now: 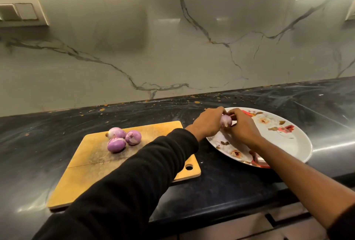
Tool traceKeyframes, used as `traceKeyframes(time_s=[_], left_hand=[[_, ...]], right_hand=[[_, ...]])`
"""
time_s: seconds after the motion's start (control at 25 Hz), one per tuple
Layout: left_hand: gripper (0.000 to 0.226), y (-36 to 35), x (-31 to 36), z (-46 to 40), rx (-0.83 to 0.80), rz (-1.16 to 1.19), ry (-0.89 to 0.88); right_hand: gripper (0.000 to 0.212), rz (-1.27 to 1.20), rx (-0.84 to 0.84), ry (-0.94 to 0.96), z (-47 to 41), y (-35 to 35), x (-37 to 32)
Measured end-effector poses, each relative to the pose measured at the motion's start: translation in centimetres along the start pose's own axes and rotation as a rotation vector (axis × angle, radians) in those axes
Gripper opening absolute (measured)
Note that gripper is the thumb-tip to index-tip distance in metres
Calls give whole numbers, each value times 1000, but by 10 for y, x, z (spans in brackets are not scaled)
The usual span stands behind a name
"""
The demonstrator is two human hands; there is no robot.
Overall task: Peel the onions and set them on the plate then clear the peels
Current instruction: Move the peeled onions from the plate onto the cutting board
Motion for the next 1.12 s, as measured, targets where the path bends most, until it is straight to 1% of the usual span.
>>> traceKeyframes(time_s=[0.16, 0.32, 0.4, 0.56, 0.72, 0.84, 0.96, 1.12], left_hand=[[41, 21, -10, 15, 54, 124, 22], [38, 64, -23, 49, 114, 326, 71], [36, 87, -34, 72, 149, 363, 86], [32, 127, -66, 117, 201, 298, 69], [34, 147, -111, 159, 203, 307, 132], [38, 161, -147, 183, 258, 188, 174], [49, 167, -175, 200, 243, 107, 191], [70, 155, -199, 210, 147, 144, 269]], right_hand=[[54, -108, 23, 29, 9, 4, -22], [48, -179, -13, 158, 22, 7, -69], [45, -224, -46, 208, 29, -1, -93], [42, -356, -175, 247, 39, -36, -134], [45, -409, -248, 257, 43, -80, -170], [51, -437, -281, 209, 42, -110, -185], [48, -401, -295, 177, 37, -138, -191], [45, -386, -322, 149, 28, -162, -195]])
Point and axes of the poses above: each hand's wrist, its own z-axis away from the middle knuckle, its own y-axis out of the back of the hand, x = y × z, the point moved 7 cm from there along -z, towards the middle knuckle, and after that the axes turned 4 degrees about x, right-handed, at the moved point
